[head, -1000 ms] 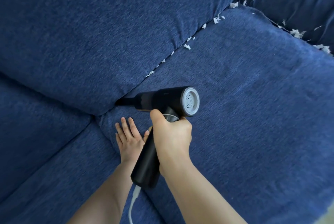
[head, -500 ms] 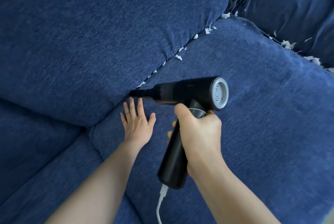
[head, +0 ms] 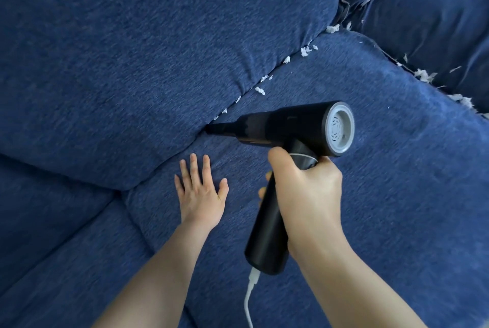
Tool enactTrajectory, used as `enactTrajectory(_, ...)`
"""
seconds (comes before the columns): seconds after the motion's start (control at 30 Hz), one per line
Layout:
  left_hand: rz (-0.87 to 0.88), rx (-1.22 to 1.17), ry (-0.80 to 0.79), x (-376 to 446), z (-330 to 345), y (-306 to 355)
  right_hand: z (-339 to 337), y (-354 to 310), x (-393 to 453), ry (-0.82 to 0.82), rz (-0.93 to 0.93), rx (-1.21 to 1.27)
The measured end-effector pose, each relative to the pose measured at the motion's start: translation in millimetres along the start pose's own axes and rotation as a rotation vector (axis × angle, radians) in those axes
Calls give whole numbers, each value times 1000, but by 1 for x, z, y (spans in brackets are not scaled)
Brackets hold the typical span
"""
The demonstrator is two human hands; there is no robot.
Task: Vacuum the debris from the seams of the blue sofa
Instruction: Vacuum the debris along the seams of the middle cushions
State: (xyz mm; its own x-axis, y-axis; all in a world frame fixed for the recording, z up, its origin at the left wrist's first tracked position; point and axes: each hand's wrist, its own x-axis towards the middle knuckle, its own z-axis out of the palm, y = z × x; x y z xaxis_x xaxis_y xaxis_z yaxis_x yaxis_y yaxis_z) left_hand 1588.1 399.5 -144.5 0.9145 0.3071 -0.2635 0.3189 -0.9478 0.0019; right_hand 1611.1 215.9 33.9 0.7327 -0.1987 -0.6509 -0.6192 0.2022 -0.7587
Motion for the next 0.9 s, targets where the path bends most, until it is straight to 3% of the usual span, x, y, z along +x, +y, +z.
enactTrajectory(0.37, 4, -76, 19, 7, -10, 5, -18, -12, 17, 25, 15, 1)
enactTrajectory(0.5, 101, -135, 38, 43, -23, 30, -20, -20, 28, 51, -12, 6)
enactTrajectory(0.9, 93, -61, 54, 32, -33, 57, 4, -20, 41, 132, -96, -118)
